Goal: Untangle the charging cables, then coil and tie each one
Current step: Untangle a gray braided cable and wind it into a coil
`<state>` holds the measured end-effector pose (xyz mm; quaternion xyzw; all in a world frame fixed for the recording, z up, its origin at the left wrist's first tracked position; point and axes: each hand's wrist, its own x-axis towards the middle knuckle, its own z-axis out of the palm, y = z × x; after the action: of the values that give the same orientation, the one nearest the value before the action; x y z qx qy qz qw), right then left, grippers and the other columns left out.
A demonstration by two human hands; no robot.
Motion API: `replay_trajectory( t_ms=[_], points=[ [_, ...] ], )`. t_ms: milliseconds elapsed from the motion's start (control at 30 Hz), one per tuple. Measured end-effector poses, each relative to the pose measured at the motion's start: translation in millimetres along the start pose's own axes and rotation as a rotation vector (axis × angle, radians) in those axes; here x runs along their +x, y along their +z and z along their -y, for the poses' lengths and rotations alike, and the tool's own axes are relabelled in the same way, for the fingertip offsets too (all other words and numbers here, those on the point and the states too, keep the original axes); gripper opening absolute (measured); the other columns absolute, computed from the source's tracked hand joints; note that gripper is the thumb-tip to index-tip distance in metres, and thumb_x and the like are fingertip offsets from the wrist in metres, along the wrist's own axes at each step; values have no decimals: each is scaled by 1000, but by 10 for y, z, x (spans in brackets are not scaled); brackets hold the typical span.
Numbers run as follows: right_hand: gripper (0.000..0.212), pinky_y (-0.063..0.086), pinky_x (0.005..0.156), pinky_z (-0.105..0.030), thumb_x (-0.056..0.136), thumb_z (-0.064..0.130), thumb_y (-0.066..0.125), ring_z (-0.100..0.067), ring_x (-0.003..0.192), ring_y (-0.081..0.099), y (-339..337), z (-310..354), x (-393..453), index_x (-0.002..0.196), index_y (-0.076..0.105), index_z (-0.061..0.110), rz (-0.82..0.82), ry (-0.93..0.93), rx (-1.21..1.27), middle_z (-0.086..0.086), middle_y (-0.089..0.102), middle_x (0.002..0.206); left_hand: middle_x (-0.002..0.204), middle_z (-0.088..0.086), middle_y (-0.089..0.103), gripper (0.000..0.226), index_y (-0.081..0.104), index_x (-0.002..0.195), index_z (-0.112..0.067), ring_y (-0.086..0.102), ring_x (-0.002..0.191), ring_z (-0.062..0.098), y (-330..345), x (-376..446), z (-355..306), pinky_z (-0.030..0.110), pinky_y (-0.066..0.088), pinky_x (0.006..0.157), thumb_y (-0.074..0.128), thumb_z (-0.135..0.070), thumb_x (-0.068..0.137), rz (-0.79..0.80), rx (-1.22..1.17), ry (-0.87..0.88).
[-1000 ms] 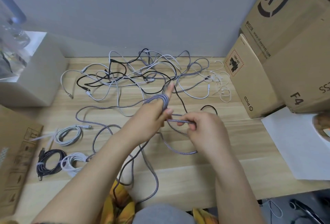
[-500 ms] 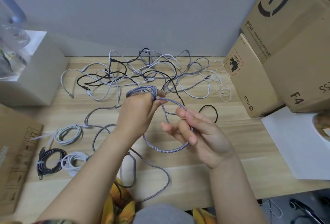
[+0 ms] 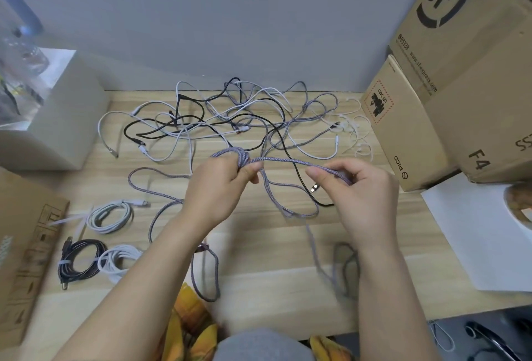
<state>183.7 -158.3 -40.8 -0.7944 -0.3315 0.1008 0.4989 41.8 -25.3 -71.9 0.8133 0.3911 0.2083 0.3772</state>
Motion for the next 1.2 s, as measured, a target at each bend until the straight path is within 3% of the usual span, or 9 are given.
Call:
replay_trajectory(
  t_ms=[167,300,400,567,667,733,967,1100,1200],
  points=[
    [19,30,49,-10,78,14,73,-2,44,39,-74,8,37,67,64,26,132,99,117,15,45,42,37,-8,37,39,57,58,-16,33,38,5,-113,32,42,18,29,45,51,-30,94,-55,-482,-169],
    [21,36,58,-15,83,15,68,0,55,41,-79,9,104,70,63,31,-5,45,205,12,53,56,38,-10,24,37,49,56,-19,18,35,7,-251,6,129,19,34,45,55,-33,89,688,-1103,-334],
    [19,42,67,-24,86,25,65,-6,67,55,-10,-90,154,71,65,36,51,98,45,7,67,71,44,-7,20,33,41,70,-17,14,41,10,-274,-44,56,25,32,57,35,-28,101,1083,-1758,-189],
    [18,46,75,-19,92,26,57,2,86,62,113,-181,76,84,70,36,507,243,-87,20,69,79,51,9,40,36,54,111,1,33,46,18,-348,37,-239,32,43,65,34,-26,102,522,-2273,-200],
    [18,27,42,-8,95,17,53,2,46,41,35,-209,15,94,71,20,688,357,28,20,45,40,73,17,61,36,38,131,-4,58,59,29,-398,153,-147,44,50,82,36,-20,100,163,-2285,-257],
    [20,21,39,-9,94,20,55,-2,46,32,-12,-226,-2,86,72,23,682,354,13,16,36,39,97,17,67,34,41,127,-3,66,77,28,-376,183,-78,41,44,96,41,-19,98,97,-2200,-274],
    [15,37,62,-17,89,30,61,-1,56,47,-99,-83,-68,83,74,27,878,245,-31,19,56,51,137,-1,52,57,37,140,-10,56,118,14,-149,267,76,30,30,106,35,-41,92,-73,-1910,-241],
    [16,50,75,-36,84,41,65,-23,80,66,-64,-51,-110,84,74,28,858,90,-52,-8,71,78,147,-2,41,73,10,150,-18,47,129,16,-81,300,16,26,41,96,18,-62,91,-82,-1666,-258],
    [8,41,64,-30,80,34,70,-12,59,49,-26,-35,-76,85,69,40,638,-56,-128,-10,57,61,134,-9,55,76,56,123,-34,54,118,10,75,222,-26,31,33,108,19,-82,78,144,-1069,-327]
  ],
)
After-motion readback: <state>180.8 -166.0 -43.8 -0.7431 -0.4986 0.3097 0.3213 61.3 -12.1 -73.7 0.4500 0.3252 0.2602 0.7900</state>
